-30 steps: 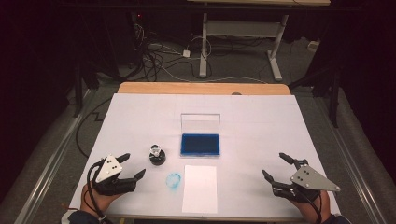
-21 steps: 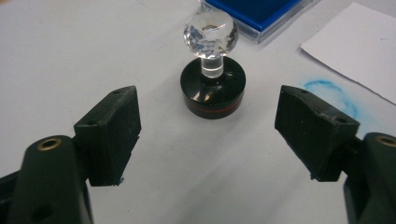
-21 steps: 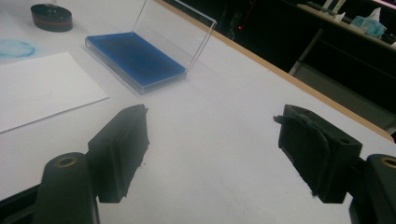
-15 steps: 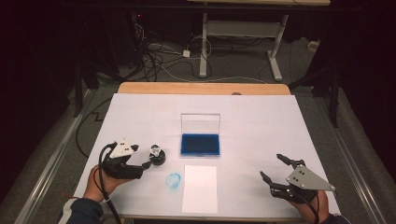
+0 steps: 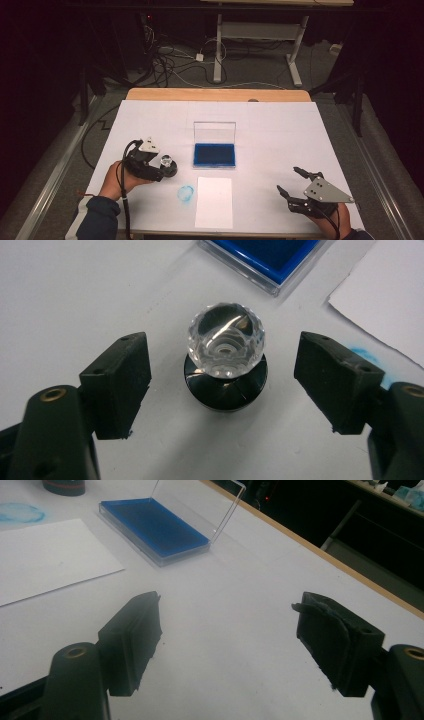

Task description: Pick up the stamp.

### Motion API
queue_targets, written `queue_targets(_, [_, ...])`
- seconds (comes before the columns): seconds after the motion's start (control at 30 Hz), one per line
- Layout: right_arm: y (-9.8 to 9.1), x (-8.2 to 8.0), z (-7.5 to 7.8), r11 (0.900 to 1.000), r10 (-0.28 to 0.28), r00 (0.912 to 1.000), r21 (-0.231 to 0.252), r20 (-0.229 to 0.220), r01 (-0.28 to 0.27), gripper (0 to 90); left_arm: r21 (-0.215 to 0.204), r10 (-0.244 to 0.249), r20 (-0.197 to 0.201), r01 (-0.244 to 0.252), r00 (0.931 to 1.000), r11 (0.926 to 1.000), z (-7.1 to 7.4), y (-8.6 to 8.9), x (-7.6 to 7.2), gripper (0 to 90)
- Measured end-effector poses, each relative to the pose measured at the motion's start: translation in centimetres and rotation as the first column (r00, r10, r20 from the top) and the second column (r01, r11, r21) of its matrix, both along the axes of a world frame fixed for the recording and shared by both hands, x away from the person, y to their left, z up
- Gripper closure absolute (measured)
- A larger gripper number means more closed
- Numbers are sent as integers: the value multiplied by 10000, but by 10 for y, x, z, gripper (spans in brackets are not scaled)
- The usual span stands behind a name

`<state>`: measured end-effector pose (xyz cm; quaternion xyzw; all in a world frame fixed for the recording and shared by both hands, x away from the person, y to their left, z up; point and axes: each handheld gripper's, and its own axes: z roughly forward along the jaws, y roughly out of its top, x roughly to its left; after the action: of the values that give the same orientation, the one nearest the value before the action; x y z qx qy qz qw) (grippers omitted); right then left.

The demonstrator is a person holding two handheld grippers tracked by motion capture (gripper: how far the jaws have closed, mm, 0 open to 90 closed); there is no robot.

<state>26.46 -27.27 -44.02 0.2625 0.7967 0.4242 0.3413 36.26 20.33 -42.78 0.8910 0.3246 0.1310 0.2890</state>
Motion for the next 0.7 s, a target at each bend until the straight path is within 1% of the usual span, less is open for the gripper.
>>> queue_targets(0.1, [0, 1, 0, 10000, -18, 10000, -8, -11, 18, 258, -25, -167, -84, 167, 9998, 9999, 0, -2, 3, 223])
queue_targets(0.13, [-1, 1, 0, 10000, -12, 10000, -10, -13, 12, 258, 5, -151, -75, 151, 9999, 9999, 0, -2, 4, 228])
queue_targets(0.2, [-1, 2, 0, 10000, -33, 10000, -3, -44, 33, 258, -32, -166, -188, 166, 9997, 9999, 0, -1, 6, 247])
queue_targets(0.27, [-1, 3, -1, 10000, -17, 9999, 13, -111, 17, 258, -62, -75, -259, 74, 9996, 10000, -1, -1, 10, 250])
queue_targets(0.3, [-1, 3, -1, 10000, -15, 9999, -29, -107, 15, 258, -73, -129, -351, 126, 9993, 9999, -2, -1, 11, 250])
queue_targets(0.37, [0, 3, -1, 10000, 29, 9999, -57, -113, -29, 258, -13, -131, -405, 130, 9991, 9999, -4, -2, 13, 272])
queue_targets(0.43, [1, 2, -1, 9999, 69, 9999, -83, -98, -70, 258, -48, -199, -472, 197, 9987, 9998, -4, -3, 14, 273])
queue_targets(0.5, [1, 3, -2, 9999, 104, 9999, -98, -128, -105, 262, 4, -159, -444, 159, 9989, 9999, -5, -4, 15, 274])
queue_targets(0.53, [1, 3, -2, 9999, 104, 9998, -94, -159, -105, 264, 32, -204, -518, 206, 9984, 9998, -5, -5, 16, 279])
queue_targets(0.57, [1, 3, -2, 9999, 119, 9998, -78, -182, -120, 266, 70, -286, -518, 290, 9982, 9996, -6, -6, 17, 303])
queue_targets(0.63, [2, 2, -3, 9998, 150, 9997, -141, -188, -153, 268, 87, -255, -550, 260, 9982, 9996, -7, -7, 19, 311])
queue_targets(0.67, [2, 2, -3, 9997, 163, 9997, -159, -194, -166, 268, 166, -330, -634, 341, 9974, 9993, -8, -7, 20, 322])
queue_targets(0.7, [2, 2, -3, 9997, 190, 9996, -155, -203, -193, 269, 220, -345, -633, 359, 9974, 9991, -8, -8, 20, 347])
